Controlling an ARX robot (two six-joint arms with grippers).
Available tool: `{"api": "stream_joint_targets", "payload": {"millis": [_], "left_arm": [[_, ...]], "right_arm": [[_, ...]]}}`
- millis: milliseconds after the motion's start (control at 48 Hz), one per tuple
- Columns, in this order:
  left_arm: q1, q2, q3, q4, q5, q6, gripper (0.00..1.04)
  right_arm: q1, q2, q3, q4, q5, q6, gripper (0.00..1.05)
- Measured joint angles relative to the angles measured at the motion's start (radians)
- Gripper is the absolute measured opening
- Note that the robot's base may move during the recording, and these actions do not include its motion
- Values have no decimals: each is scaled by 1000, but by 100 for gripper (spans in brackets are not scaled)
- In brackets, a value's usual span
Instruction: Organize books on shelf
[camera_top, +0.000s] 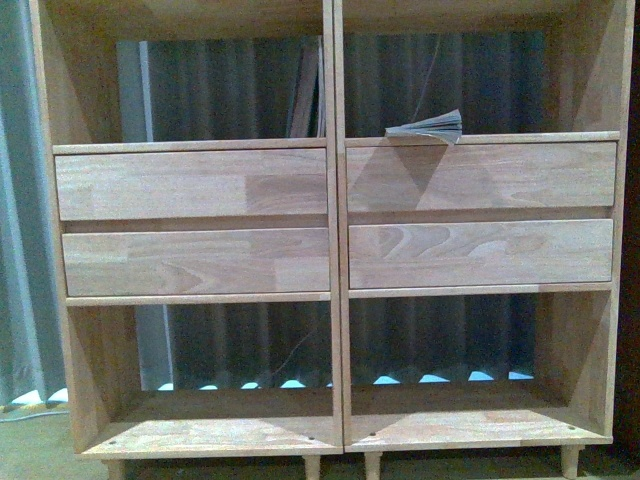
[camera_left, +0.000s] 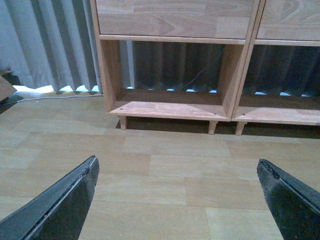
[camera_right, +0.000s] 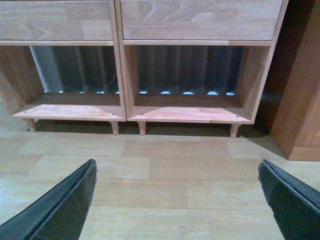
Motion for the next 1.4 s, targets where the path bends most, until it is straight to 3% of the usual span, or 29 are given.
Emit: {"api": "stream_joint_targets", "payload": {"millis": [1396], "left_arm": [[0, 0, 0, 0, 0, 0, 97]], "right_arm": [[0, -1, 0, 0, 0, 0, 98]]}}
